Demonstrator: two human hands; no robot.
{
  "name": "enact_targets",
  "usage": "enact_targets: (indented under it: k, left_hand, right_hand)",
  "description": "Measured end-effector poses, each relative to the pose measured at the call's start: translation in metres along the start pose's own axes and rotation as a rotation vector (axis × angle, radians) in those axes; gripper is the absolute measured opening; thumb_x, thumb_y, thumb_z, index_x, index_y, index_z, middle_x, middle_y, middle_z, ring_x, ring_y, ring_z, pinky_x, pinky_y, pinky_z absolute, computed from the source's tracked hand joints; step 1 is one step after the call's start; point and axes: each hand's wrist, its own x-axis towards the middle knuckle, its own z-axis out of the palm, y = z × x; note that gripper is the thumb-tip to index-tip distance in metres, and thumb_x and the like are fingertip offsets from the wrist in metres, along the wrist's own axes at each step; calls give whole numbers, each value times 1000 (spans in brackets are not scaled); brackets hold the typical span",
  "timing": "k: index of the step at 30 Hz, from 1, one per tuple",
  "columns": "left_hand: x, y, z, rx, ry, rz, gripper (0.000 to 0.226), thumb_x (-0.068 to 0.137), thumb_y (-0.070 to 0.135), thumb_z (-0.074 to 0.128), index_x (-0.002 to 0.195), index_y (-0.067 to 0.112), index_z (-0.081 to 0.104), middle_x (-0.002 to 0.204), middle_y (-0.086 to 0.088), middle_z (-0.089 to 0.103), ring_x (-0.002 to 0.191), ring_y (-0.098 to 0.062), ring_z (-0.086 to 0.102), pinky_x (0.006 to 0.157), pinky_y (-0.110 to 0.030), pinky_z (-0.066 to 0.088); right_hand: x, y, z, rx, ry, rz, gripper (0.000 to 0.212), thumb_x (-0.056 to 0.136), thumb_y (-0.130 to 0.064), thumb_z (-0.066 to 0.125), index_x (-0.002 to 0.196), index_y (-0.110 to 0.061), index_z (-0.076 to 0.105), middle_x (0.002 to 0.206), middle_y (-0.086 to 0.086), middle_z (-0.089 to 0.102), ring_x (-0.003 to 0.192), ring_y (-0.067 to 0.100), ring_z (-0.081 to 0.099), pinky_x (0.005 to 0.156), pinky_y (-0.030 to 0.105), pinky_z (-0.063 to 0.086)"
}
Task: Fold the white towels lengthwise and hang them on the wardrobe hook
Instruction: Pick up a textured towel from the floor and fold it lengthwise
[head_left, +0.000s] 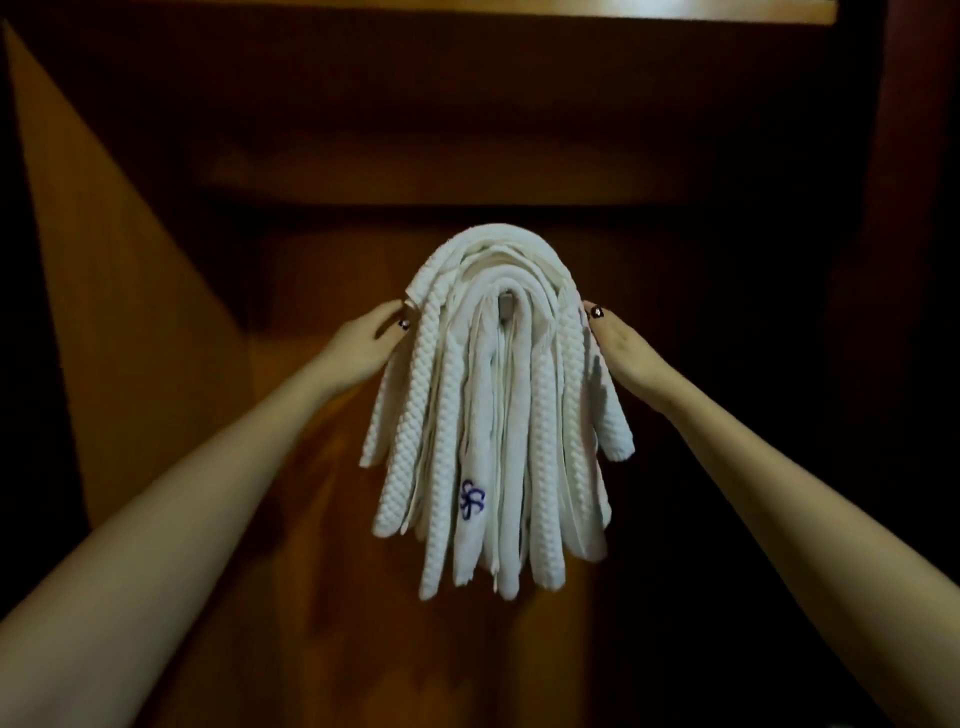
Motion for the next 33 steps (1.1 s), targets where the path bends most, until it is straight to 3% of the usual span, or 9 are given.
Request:
enact_targets:
  k: [3,6,9,12,17,25,33]
  left_hand:
    - [-48,-10,15,49,4,41,43,98,16,46,141,12,43,144,-9,45,132,-24,42,103,-29,32]
    - [-105,-14,37,72,-47,-17,50,93,10,48,143,13,41,146,-11,40,132,-26,40,106,-35,34]
    - [-174,-17,58,160,-133,-78,54,90,11,49,143,21,40,148,-3,36,130,-25,42,104,-37,38]
    - [-238,-15,70,309,-308,-80,55,91,18,47,143,31,35,151,4,31,130,-22,41,100,-39,42]
    - [-343,-5,82,393,-466,-121,52,97,23,41,145,38,28,154,5,25,137,-21,32,102,-37,38]
    - [-543,2,121,335,-720,-321,50,99,20,39,147,31,28,154,3,25,140,-22,24,109,-39,33]
    - [-741,-25,166,256,-805,-597,51,93,13,46,143,24,40,146,0,40,128,-23,41,103,-36,37]
  right_hand:
    - [-58,18,12,-125,74,105,51,102,-36,37,150,-19,30,155,7,33,141,25,33,114,43,28]
    - [-125,38,27,-239,9,206,56,96,-24,48,149,-14,32,153,15,32,136,30,38,109,39,33]
    - [-191,53,54,-278,-169,284,56,95,-22,53,147,-13,34,149,18,34,132,31,42,101,33,36]
    - [-243,60,85,-314,-331,381,60,96,-24,53,150,-15,27,152,17,29,132,33,42,106,39,42]
    - [-333,65,132,-359,-505,426,62,99,-25,51,152,-22,20,155,15,23,126,34,48,99,46,49]
    - [-518,87,184,-437,-869,416,62,98,-25,48,153,-22,19,151,14,28,134,37,34,108,52,36]
    - [-666,135,243,-461,-1163,443,59,96,-25,50,150,-21,26,147,17,33,129,42,38,104,50,38]
